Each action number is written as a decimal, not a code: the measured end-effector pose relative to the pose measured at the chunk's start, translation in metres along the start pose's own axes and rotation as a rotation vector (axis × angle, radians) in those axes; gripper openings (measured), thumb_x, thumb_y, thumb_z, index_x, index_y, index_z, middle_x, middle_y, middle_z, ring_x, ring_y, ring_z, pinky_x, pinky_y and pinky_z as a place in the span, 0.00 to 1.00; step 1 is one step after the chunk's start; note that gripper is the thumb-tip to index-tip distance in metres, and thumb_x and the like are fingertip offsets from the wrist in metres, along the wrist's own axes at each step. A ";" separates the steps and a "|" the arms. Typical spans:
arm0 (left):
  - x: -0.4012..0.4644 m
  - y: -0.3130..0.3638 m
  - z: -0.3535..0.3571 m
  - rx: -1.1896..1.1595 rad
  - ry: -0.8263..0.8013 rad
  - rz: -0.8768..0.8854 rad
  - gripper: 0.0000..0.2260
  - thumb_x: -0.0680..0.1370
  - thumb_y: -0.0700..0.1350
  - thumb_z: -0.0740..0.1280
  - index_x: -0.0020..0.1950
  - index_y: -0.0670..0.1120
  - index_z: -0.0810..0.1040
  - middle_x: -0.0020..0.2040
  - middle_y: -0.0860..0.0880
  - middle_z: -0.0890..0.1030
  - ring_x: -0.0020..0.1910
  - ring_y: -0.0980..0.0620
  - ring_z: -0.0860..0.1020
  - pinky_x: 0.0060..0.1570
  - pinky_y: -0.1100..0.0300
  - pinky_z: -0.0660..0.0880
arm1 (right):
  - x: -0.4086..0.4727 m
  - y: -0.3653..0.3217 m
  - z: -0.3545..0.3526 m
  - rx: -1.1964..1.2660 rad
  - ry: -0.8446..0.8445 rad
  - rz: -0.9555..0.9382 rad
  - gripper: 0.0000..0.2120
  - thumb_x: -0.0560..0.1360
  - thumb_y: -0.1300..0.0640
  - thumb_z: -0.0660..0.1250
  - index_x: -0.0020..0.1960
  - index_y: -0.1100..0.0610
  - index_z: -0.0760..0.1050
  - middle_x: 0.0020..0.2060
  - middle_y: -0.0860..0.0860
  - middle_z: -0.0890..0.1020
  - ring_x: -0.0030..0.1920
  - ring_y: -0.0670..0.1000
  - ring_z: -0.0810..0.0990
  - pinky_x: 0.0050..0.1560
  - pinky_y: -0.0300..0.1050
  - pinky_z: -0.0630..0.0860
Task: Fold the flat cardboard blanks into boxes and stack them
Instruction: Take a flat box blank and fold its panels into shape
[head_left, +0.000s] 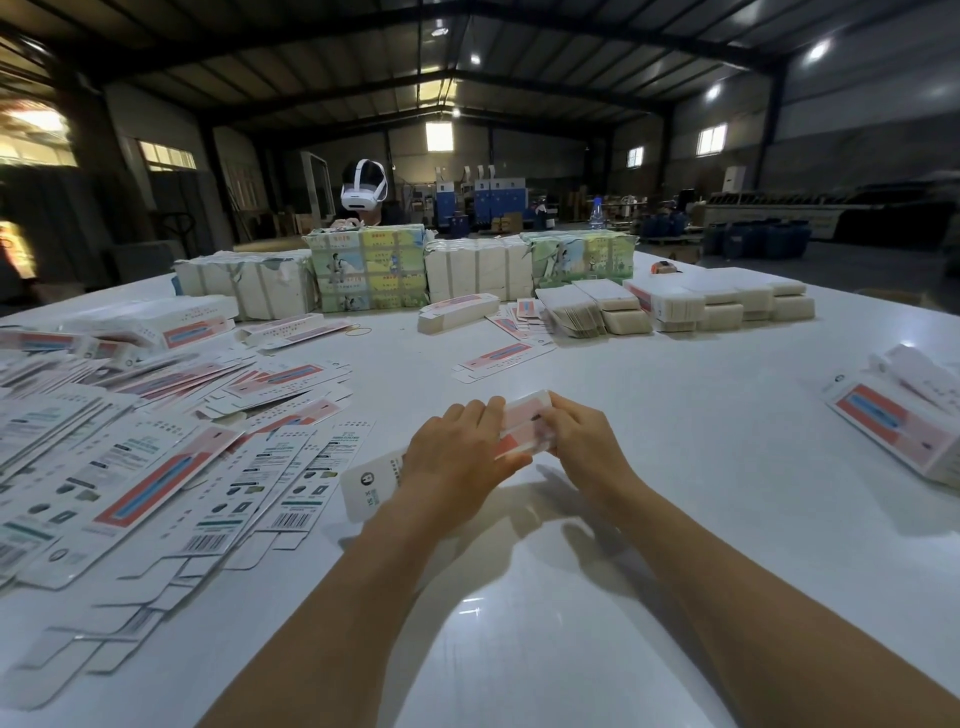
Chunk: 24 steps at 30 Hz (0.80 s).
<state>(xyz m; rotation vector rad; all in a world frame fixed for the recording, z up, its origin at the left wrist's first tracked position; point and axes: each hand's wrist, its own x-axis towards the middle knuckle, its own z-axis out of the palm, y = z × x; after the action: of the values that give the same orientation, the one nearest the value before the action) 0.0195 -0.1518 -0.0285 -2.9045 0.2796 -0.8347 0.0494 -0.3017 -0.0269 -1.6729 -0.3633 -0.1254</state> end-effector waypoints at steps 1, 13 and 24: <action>0.000 0.001 0.000 0.001 0.002 -0.005 0.30 0.78 0.64 0.50 0.74 0.46 0.58 0.62 0.49 0.73 0.58 0.48 0.71 0.50 0.55 0.68 | -0.002 0.001 0.001 -0.054 -0.005 -0.035 0.12 0.77 0.62 0.56 0.42 0.57 0.78 0.37 0.51 0.81 0.39 0.48 0.77 0.43 0.45 0.74; -0.001 -0.007 -0.001 -0.115 -0.074 -0.012 0.29 0.77 0.65 0.53 0.73 0.48 0.60 0.61 0.51 0.73 0.58 0.50 0.71 0.48 0.57 0.68 | -0.002 -0.005 -0.004 -0.389 -0.133 -0.162 0.30 0.73 0.64 0.62 0.74 0.57 0.60 0.72 0.53 0.66 0.71 0.53 0.64 0.65 0.37 0.65; -0.007 -0.005 -0.012 -0.081 -0.016 0.078 0.30 0.72 0.61 0.68 0.66 0.44 0.72 0.66 0.47 0.73 0.65 0.45 0.69 0.65 0.50 0.64 | 0.010 0.020 -0.009 -1.018 -0.288 -0.434 0.40 0.75 0.52 0.68 0.77 0.41 0.46 0.64 0.52 0.72 0.62 0.54 0.66 0.60 0.49 0.69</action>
<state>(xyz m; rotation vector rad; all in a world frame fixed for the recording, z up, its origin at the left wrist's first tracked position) 0.0080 -0.1457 -0.0213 -2.9507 0.4322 -0.8057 0.0664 -0.3112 -0.0412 -2.5976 -0.9957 -0.4491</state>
